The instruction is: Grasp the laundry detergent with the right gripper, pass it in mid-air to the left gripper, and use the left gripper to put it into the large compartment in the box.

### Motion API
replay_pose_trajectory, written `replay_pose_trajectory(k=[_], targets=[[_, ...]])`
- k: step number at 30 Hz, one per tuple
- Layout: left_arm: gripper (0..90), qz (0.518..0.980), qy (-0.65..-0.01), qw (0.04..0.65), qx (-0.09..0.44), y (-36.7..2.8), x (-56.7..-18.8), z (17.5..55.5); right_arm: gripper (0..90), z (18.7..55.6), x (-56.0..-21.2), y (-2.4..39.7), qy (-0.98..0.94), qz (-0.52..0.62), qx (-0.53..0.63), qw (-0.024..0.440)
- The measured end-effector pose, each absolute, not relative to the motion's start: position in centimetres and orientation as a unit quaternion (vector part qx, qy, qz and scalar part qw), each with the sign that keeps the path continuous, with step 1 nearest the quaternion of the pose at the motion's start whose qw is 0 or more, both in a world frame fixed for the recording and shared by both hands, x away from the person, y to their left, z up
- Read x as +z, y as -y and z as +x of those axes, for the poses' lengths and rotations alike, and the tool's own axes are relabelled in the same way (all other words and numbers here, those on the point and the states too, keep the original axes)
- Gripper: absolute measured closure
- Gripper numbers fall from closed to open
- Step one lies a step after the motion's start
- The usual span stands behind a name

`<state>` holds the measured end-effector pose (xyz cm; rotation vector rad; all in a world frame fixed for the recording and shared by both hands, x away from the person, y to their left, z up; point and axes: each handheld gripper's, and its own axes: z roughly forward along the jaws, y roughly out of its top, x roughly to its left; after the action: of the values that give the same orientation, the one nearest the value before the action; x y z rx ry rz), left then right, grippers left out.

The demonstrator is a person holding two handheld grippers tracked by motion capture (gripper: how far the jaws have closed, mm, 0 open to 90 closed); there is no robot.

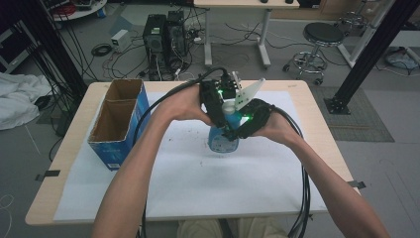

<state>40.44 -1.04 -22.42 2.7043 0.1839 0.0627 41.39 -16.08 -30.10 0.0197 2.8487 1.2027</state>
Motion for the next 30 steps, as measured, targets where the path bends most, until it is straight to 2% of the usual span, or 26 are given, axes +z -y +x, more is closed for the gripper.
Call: replay_pose_trajectory(k=[30], targets=[[36.2,0.977,-0.059,0.204,0.029,0.95,-22.64,40.62,46.8,41.36,-30.56,15.91,-0.922,0.005,0.387,0.019]])
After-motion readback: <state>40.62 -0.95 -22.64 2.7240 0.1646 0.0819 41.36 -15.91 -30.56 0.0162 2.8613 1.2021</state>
